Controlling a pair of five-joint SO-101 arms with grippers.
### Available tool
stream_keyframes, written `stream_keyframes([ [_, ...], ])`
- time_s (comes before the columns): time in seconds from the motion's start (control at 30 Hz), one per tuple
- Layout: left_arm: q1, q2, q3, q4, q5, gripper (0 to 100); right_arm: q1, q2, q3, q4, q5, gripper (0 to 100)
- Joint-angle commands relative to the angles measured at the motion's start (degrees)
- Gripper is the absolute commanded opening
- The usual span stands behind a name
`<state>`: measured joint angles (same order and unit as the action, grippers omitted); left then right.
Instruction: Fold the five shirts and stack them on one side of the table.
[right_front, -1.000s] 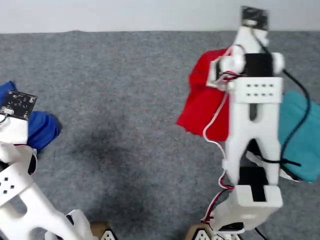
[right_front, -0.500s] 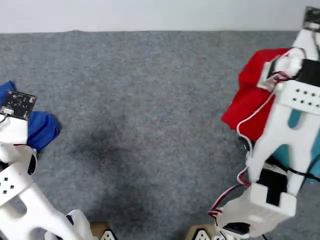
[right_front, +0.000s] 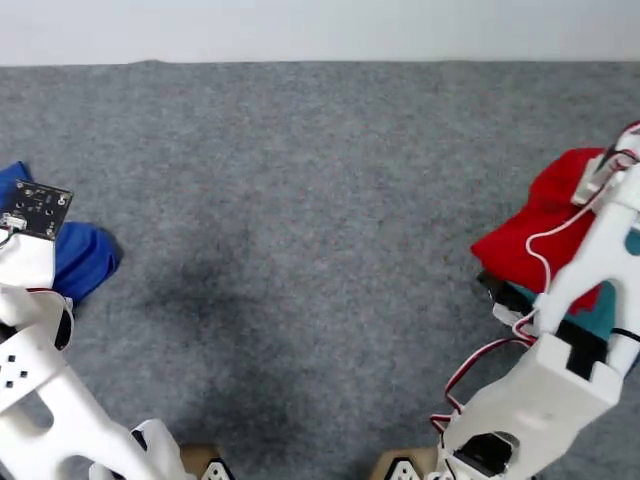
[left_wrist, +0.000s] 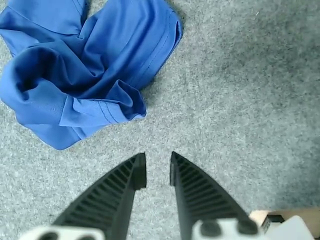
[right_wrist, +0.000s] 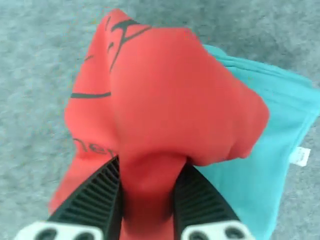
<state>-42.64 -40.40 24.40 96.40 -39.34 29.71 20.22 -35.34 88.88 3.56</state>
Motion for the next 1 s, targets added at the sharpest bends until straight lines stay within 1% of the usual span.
stream_keyframes([
  [0.0, 0.35, -0.70, -0.48, -0.88, -0.44, 9, 3.47, 0.75, -0.53, -2.77, 2.73, 0.8],
  [0.17, 0.35, -0.70, -0.31, -0.88, -0.44, 9, 5.32, 4.53, -0.53, -4.79, 6.59, 2.8],
  [0.2, 0.35, -0.70, -0.22, -0.88, -0.44, 9, 5.41, 5.14, -0.53, -4.62, 7.21, 5.4],
  [0.27, 0.35, -0.70, -0.22, -0.88, -0.44, 9, 6.02, 5.76, -0.70, -3.82, 6.95, 14.4],
  [0.37, 0.35, -0.70, -0.22, -0.88, -0.44, 9, 6.73, 4.35, -0.79, -2.07, 4.40, 28.8],
  [0.43, 0.35, -0.70, -0.22, -0.88, -0.44, 9, 6.90, 2.15, -0.79, -0.84, 3.96, 32.2],
  [0.57, 0.35, -0.70, -0.22, -0.88, -0.44, 9, 5.49, -4.26, -0.79, 1.54, 4.13, 29.9],
  [0.67, 0.35, -0.70, -0.22, -0.88, -0.44, 9, 2.95, -8.57, -0.79, 3.65, 4.13, 25.2],
  [0.73, 0.35, -0.70, -0.22, -0.88, -0.44, 9, 0.84, -9.63, -0.62, 4.00, 4.13, 18.8],
  [0.83, 0.35, -0.79, -0.22, -0.88, -0.44, 9, -1.45, -7.69, -0.35, 2.86, 4.22, 2.8],
  [0.87, 0.35, -0.88, -0.22, -0.88, -0.44, 9, -1.98, -6.29, -0.35, 2.68, 4.22, 0.0],
  [0.93, 0.35, -0.97, -0.22, -0.88, -0.44, 9, -2.51, -2.51, -0.35, 3.91, 3.69, 3.6],
  [0.97, 0.35, -0.97, -0.22, -0.88, -0.44, 9, -2.77, -0.40, -0.35, 4.26, 3.69, 2.3],
])
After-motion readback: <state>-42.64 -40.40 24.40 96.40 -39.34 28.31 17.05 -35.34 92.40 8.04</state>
